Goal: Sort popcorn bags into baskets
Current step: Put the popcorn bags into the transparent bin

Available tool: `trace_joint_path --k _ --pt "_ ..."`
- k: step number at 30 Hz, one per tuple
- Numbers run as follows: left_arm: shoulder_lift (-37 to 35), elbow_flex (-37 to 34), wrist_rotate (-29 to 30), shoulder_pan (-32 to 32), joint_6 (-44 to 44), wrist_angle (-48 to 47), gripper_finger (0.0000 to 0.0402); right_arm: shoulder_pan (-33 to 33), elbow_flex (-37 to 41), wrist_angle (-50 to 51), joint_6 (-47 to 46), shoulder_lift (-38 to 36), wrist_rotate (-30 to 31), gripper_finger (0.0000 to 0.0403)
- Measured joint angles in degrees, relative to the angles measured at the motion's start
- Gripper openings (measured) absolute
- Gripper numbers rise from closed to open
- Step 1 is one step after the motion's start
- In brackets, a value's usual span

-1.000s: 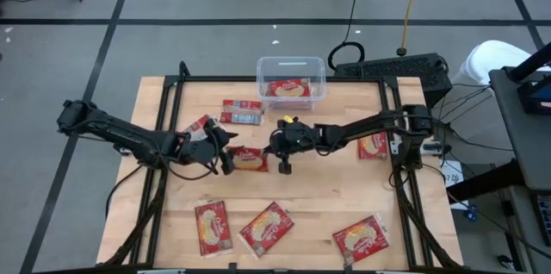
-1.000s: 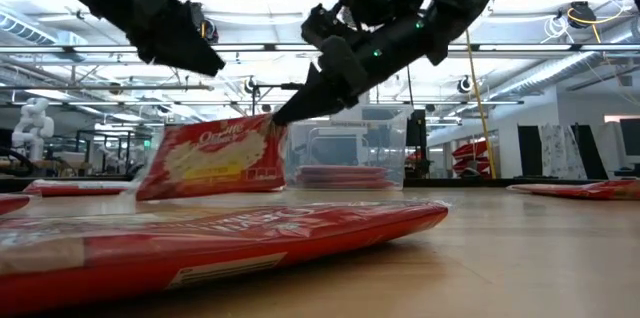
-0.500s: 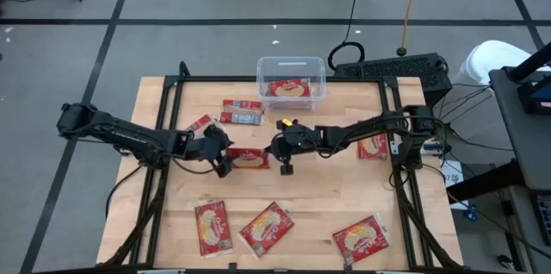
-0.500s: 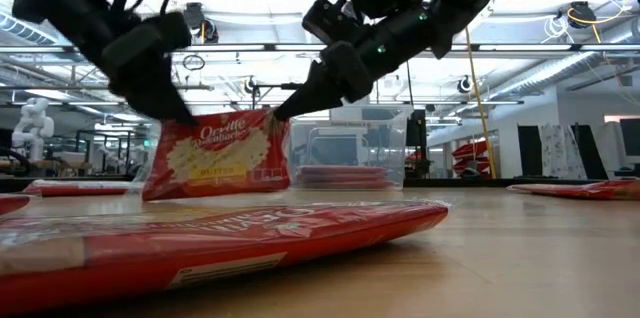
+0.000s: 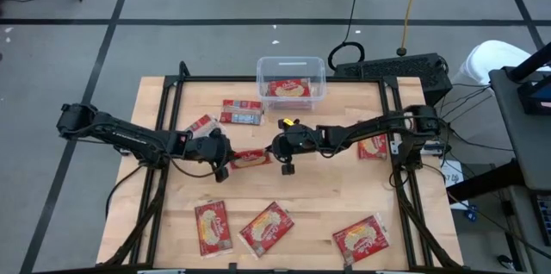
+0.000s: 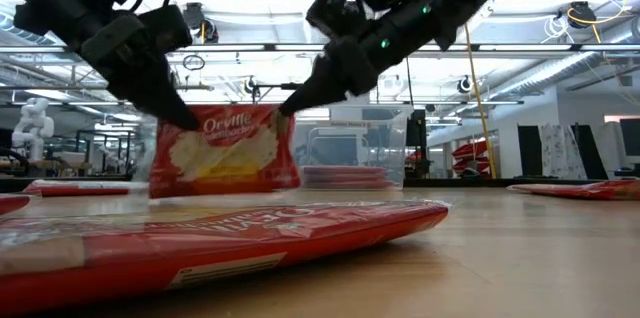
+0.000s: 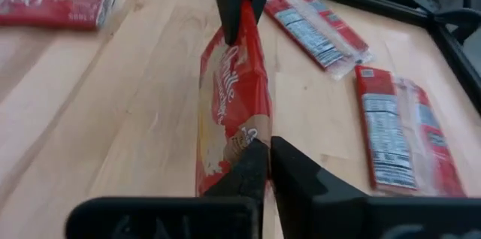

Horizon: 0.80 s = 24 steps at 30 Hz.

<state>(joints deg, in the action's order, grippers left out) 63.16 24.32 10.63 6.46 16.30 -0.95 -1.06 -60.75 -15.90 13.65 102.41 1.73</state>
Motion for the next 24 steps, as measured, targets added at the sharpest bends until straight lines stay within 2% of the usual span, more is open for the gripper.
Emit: trace_joint_path --k 6,13,19,24 --pt "0.0 0.0 1.3 0.0 -5.0 5.6 0.0042 -0.5 0.0 4.6 -6.6 -6.9 0.1 0.0054" --pt "0.1 0.0 3.5 -2.0 -10.5 7.1 0.0022 -0.5 -0.1 4.4 -18.3 -12.8 2.8 0.0140" --pt "3.1 0.0 3.5 -2.7 -13.9 7.9 0.0035 -0.8 -0.3 4.5 -21.9 -10.6 2.6 0.0205" --pt "6.7 0.0 3.2 -2.6 -16.9 11.0 0.0039 -0.7 -0.3 4.1 -22.6 -5.6 -0.6 0.0225"
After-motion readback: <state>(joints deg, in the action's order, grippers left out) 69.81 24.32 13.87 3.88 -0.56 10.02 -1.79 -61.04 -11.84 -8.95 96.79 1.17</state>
